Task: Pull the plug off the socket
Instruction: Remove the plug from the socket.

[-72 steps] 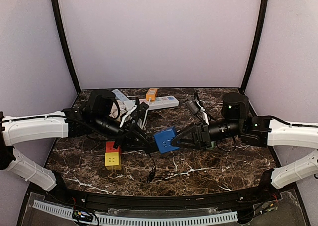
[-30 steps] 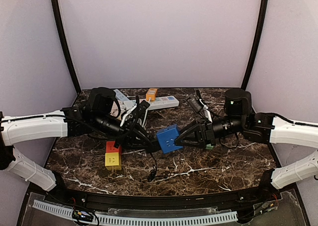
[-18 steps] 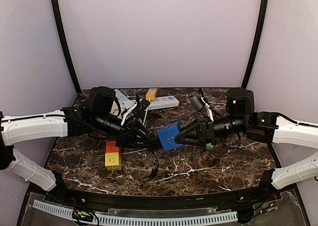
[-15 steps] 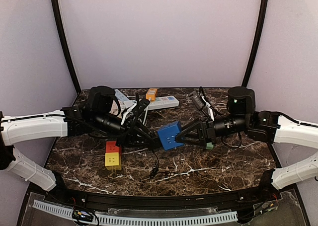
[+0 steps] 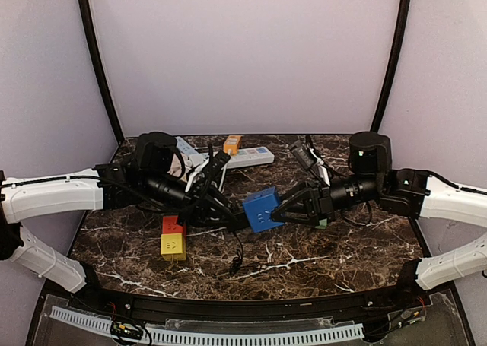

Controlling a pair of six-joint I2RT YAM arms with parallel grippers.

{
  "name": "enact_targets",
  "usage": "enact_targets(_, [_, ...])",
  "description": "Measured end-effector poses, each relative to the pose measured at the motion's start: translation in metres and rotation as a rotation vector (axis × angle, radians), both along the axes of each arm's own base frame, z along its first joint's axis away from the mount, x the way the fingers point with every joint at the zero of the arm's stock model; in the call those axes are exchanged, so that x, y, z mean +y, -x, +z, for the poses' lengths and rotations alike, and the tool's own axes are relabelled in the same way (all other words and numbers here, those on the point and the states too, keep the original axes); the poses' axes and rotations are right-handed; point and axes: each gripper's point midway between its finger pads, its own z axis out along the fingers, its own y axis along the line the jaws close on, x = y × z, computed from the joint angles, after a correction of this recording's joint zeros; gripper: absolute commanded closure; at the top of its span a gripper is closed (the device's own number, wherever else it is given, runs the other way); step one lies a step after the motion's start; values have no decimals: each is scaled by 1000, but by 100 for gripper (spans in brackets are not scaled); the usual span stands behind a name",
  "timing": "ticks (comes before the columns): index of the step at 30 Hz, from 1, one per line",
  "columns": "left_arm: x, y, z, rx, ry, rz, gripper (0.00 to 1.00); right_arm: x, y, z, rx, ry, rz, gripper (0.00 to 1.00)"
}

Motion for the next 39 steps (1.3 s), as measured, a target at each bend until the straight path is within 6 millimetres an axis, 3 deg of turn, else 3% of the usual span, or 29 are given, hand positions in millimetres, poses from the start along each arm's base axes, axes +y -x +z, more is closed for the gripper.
enact_targets(17, [0,5,1,1,6,-22,99,-2,3,0,5,-2,24,100])
enact_targets(25, [11,1,-15,43,-69,3,99,-32,-34,-4,6,116,-263,100])
enact_targets(32, [13,2,-17,44,-81,3,99,-40,-42,-16,20,183,-328,100])
enact_targets(35, [13,-4,-20,25,-97,37,99,-48,-51,-27,28,248,-394,100])
enact_targets(39, [20,-23,-28,-21,-154,152,99,-64,-79,-50,50,426,-566,100])
